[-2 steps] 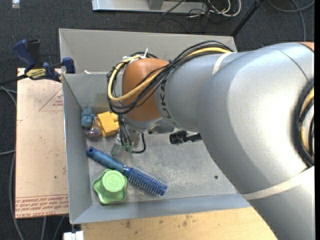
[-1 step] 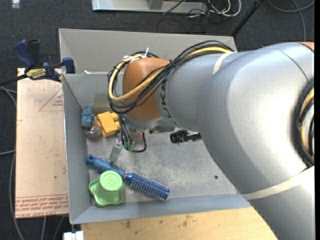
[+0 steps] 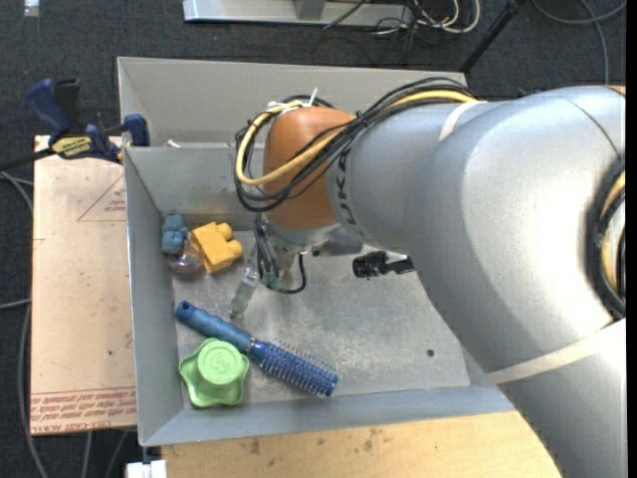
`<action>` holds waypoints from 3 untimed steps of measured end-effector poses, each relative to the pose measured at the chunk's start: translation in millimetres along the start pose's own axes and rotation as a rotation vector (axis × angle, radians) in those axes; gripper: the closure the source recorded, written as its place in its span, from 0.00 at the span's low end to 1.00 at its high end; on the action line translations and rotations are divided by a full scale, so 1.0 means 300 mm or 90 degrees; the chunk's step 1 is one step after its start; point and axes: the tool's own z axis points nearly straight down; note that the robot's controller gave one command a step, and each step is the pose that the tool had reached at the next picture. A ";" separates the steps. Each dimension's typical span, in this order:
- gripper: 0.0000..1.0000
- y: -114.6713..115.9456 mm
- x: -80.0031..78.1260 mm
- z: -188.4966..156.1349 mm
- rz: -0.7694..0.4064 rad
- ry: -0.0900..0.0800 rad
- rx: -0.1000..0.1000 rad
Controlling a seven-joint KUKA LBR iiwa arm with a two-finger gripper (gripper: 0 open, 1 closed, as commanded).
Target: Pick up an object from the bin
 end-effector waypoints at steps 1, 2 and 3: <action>0.00 0.055 0.343 0.000 -0.026 0.004 0.001; 0.00 -0.186 0.356 -0.069 -0.026 -0.001 0.001; 0.00 -0.304 0.302 -0.261 -0.280 -0.002 0.000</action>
Offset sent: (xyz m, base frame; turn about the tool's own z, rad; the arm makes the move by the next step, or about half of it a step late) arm -0.0810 0.0562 0.0005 -0.0323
